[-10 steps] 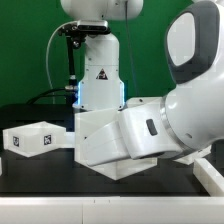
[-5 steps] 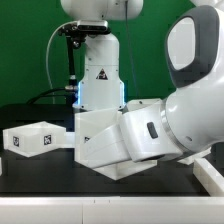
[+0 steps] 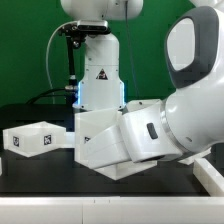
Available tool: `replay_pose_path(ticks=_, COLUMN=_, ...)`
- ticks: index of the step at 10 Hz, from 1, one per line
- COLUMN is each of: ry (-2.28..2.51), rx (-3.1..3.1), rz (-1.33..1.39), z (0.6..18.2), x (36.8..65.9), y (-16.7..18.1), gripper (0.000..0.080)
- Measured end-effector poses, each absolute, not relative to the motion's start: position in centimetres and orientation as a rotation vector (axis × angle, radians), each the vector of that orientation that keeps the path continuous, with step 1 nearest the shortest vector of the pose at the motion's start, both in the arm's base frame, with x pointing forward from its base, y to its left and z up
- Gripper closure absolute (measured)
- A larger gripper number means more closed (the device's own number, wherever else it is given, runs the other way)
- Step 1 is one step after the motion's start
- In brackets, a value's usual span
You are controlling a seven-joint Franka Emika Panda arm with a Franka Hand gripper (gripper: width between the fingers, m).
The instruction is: Assemble drawer
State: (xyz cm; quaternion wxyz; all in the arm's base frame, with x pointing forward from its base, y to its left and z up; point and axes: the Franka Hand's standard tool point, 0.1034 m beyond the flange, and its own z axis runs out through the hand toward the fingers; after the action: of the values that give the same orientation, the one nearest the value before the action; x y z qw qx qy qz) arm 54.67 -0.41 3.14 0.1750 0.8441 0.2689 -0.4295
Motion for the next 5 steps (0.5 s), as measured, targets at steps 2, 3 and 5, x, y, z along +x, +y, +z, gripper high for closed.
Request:
replay_pose_path(ticks=2, ry=0.765, rx=2.391, rz=-1.220, z=3.2, x=54.7, y=-0.4, gripper=0.0767)
replay_pose_path(ticks=3, ry=0.769, rx=2.391, rz=-1.221, z=3.2, x=54.7, y=-0.4, gripper=0.0767)
replay_pose_path(ticks=5, ry=0.820, rx=2.440, rz=-1.212, z=6.1, x=55.5, y=0.1, gripper=0.0767)
